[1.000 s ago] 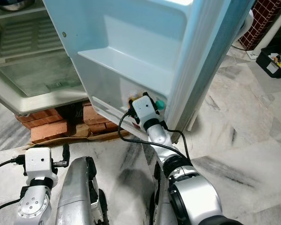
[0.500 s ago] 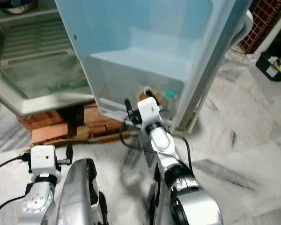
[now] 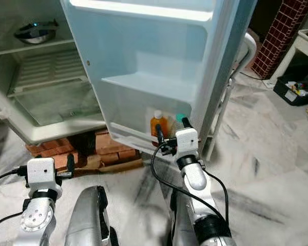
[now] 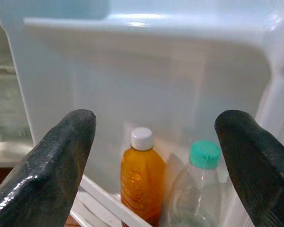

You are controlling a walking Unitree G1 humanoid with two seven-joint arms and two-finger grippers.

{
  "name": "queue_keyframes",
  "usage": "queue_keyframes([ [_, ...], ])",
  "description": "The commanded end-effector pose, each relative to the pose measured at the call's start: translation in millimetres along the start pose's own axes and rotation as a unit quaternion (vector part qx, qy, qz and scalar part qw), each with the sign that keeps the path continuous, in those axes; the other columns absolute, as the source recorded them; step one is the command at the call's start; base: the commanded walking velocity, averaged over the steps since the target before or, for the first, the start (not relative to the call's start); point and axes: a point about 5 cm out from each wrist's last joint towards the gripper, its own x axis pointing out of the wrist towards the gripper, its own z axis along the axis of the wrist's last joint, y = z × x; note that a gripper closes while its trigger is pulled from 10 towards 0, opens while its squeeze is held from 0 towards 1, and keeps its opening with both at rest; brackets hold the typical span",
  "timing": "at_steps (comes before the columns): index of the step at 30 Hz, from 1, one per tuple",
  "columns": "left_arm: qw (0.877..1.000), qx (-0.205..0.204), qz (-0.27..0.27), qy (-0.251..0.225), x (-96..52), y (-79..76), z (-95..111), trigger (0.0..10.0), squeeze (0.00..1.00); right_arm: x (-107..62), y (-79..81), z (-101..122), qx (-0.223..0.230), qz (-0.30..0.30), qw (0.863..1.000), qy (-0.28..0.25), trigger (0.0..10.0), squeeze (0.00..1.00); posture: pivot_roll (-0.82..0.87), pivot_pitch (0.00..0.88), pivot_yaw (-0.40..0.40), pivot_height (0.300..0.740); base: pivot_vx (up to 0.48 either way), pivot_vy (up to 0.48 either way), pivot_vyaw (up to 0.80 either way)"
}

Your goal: Restocking fridge

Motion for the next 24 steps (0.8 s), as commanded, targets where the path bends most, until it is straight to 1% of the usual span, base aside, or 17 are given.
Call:
queue_keyframes([
  [1,1.000,0.004,-0.003,-0.002,2.0,1.3,0,10.0,0.00,2.3,-1.4,6,0.003,-0.001,1.000,-0.006,10.0,0.00,0.02,0.005,0.042,0.554,0.000,0.000,0.00],
  [2,1.000,0.005,-0.007,-0.010,5.2,-0.3,4,10.0,0.00,4.4,-2.3,9,0.005,-0.004,1.000,-0.006,10.0,0.00,0.01,0.007,0.043,0.564,0.000,0.000,0.00],
  [5,1.000,0.001,-0.009,-0.014,8.2,-2.0,6,10.0,0.00,4.5,-2.0,10,0.004,-0.002,1.000,-0.004,10.0,0.00,0.01,0.008,0.044,0.584,0.000,0.000,0.00],
  [8,1.000,-0.001,-0.011,-0.011,6.9,-3.9,4,10.0,0.00,2.4,-0.9,8,0.004,0.003,1.000,0.003,10.0,0.00,0.01,0.008,0.042,0.604,0.000,0.000,0.00],
  [12,1.000,-0.008,-0.007,0.007,1.2,-5.2,-4,10.0,0.00,0.7,-3.4,5,0.008,-0.002,1.000,0.010,10.0,0.00,0.00,0.000,0.041,0.639,0.000,0.000,0.00],
  [16,1.000,-0.010,-0.009,0.011,-0.4,-7.4,-7,10.0,0.00,0.9,-5.2,4,0.009,-0.002,1.000,0.017,10.0,0.00,0.00,0.000,0.034,0.664,0.000,0.000,0.00],
  [24,1.000,-0.011,-0.013,0.005,6.4,-11.8,-5,10.0,0.00,5.8,-5.9,11,0.012,0.002,1.000,0.019,10.0,0.00,0.00,0.000,0.029,0.709,0.000,0.000,0.00],
])
